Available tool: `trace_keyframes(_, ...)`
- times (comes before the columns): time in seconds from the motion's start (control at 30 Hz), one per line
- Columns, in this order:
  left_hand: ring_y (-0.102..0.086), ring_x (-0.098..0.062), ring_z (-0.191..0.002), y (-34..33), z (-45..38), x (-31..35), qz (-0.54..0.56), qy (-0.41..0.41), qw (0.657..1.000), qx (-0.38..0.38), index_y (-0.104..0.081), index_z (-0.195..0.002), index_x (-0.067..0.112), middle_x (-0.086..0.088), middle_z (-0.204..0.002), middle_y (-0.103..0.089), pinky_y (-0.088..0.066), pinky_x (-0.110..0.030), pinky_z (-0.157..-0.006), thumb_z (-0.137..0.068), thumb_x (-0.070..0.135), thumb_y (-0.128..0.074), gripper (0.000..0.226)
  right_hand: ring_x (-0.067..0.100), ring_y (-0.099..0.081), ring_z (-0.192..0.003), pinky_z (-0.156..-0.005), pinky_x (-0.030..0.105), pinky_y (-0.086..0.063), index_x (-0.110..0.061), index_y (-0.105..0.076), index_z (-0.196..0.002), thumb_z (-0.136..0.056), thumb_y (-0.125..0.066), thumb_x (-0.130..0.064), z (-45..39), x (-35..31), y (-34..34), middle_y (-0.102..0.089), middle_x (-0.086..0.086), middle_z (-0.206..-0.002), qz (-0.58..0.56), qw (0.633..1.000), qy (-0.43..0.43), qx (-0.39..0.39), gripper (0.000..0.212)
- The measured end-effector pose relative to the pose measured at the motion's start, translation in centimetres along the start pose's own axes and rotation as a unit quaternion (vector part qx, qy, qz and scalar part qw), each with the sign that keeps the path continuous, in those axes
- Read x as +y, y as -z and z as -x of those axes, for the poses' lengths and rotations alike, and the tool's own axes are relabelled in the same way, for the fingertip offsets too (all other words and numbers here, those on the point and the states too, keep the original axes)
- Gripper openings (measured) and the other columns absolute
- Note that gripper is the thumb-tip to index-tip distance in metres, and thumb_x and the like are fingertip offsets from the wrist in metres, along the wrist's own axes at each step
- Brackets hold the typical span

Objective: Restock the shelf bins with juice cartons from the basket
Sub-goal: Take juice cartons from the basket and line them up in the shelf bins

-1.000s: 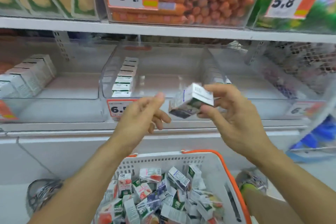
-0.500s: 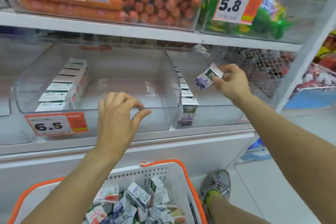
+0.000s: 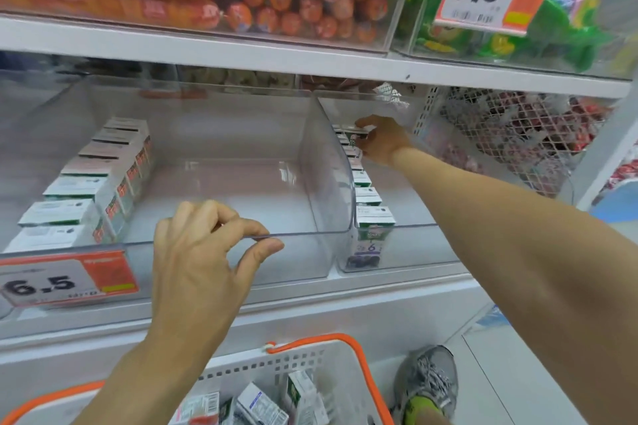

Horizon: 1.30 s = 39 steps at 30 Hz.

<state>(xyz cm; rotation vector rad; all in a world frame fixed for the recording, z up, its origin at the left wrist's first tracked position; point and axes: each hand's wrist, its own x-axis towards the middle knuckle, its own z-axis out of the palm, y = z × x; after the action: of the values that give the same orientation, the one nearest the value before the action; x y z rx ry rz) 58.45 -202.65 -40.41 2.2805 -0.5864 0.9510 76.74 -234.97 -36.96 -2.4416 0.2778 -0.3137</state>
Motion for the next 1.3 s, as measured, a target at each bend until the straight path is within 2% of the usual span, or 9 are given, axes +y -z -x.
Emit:
trace_keyframes(0.1,-0.045,-0.019,-0.080,0.1,0.0,0.2,0.004,0.002,1.000,-0.001,-0.074,-0.078,0.025,0.007,-0.078,-0.051,-0.021,-0.029,-0.076,-0.080,0.051,-0.065,0.027,0.020,-0.061,-0.101,-0.094,0.030,-0.052,-0.023,-0.048,-0.140,-0.092,-0.065,-0.013,2.3,-0.5,1.8,-0.060,0.001,-0.114,-0.004,1.000,-0.016,-0.018,0.053)
trace_keyframes(0.2,-0.045,-0.017,-0.085,0.5,0.2,0.0,0.029,0.016,0.999,-0.001,-0.075,-0.085,0.022,0.007,-0.084,-0.050,-0.026,-0.029,-0.079,-0.078,0.043,-0.070,0.022,0.027,-0.064,-0.106,-0.088,0.035,-0.054,-0.015,-0.058,-0.127,-0.090,-0.062,-0.003,7.0,-1.2,5.0,-0.062,0.005,-0.111,-0.034,0.999,0.015,0.037,0.039)
trace_keyframes(0.37,-0.050,-0.017,-0.092,4.0,1.5,2.6,0.110,0.009,0.991,0.076,-0.071,-0.093,0.011,0.003,-0.095,-0.053,-0.041,-0.031,-0.085,-0.084,0.020,-0.073,0.013,0.020,-0.067,-0.068,-0.066,0.033,-0.059,-0.014,-0.069,-0.092,-0.090,-0.065,-0.004,21.5,-4.4,8.1,-0.069,0.002,-0.077,-0.108,0.991,0.068,0.048,0.011)
trace_keyframes(0.47,-0.053,-0.009,-0.075,5.1,4.0,2.9,0.168,0.011,0.985,-0.037,-0.065,-0.085,0.018,0.006,-0.086,-0.056,-0.043,-0.021,-0.073,-0.085,0.013,-0.073,0.009,0.019,-0.064,-0.062,-0.057,0.032,-0.056,-0.012,-0.068,-0.090,-0.090,-0.068,-0.006,28.8,-6.2,6.6,-0.064,-0.003,-0.068,-0.142,0.985,0.073,-0.072,0.006)
trace_keyframes(0.6,-0.055,-0.006,-0.067,4.9,10.1,0.9,0.130,0.028,0.952,-0.276,-0.060,-0.082,0.030,0.013,-0.081,-0.054,-0.048,-0.032,-0.068,-0.083,0.022,-0.066,0.010,0.016,-0.068,-0.067,-0.058,0.027,-0.055,-0.009,-0.067,-0.104,-0.091,-0.070,-0.016,33.7,-5.7,0.6,-0.067,0.003,-0.081,-0.059,0.947,0.047,-0.312,0.015)
trace_keyframes(0.73,-0.053,-0.001,-0.072,5.6,16.0,-2.0,0.048,0.043,0.895,-0.441,-0.064,-0.095,0.027,0.013,-0.092,-0.057,-0.044,-0.026,-0.071,-0.088,0.029,-0.067,0.008,0.021,-0.069,-0.078,-0.063,0.019,-0.052,-0.012,-0.069,-0.106,-0.091,-0.067,-0.022,37.1,-2.4,-8.2,-0.070,0.003,-0.095,0.025,0.910,0.004,-0.413,0.018)
trace_keyframes(0.97,-0.054,-0.018,-0.107,5.4,26.0,-6.2,0.015,0.225,0.835,-0.502,-0.061,-0.119,0.019,0.001,-0.113,-0.058,-0.044,-0.030,-0.090,-0.086,0.033,-0.071,0.038,0.020,-0.058,-0.088,-0.081,0.029,-0.050,-0.011,-0.061,-0.115,-0.088,-0.071,-0.020,42.2,2.9,-18.0,-0.062,0.008,-0.110,0.050,0.908,-0.055,-0.413,0.030)
trace_keyframes(1.13,-0.035,-0.021,-0.131,4.2,29.5,-7.8,-0.083,0.193,0.795,-0.570,-0.042,-0.141,0.021,-0.001,-0.139,-0.044,-0.031,-0.038,-0.111,-0.086,0.043,-0.068,0.065,0.026,-0.056,-0.113,-0.090,0.038,-0.052,-0.017,-0.055,-0.127,-0.084,-0.070,-0.027,43.5,2.5,-22.2,-0.054,0.005,-0.124,0.158,0.908,0.021,-0.388,0.046)
trace_keyframes(1.3,-0.030,-0.026,-0.135,2.9,29.4,-9.7,-0.127,0.202,0.776,-0.583,-0.038,-0.144,0.024,-0.004,-0.145,-0.038,-0.027,-0.045,-0.111,-0.083,0.057,-0.065,0.074,0.028,-0.059,-0.106,-0.081,0.044,-0.056,-0.019,-0.051,-0.128,-0.088,-0.068,-0.045,44.1,3.0,-24.5,-0.058,0.007,-0.117,0.213,0.888,0.040,-0.405,0.051)
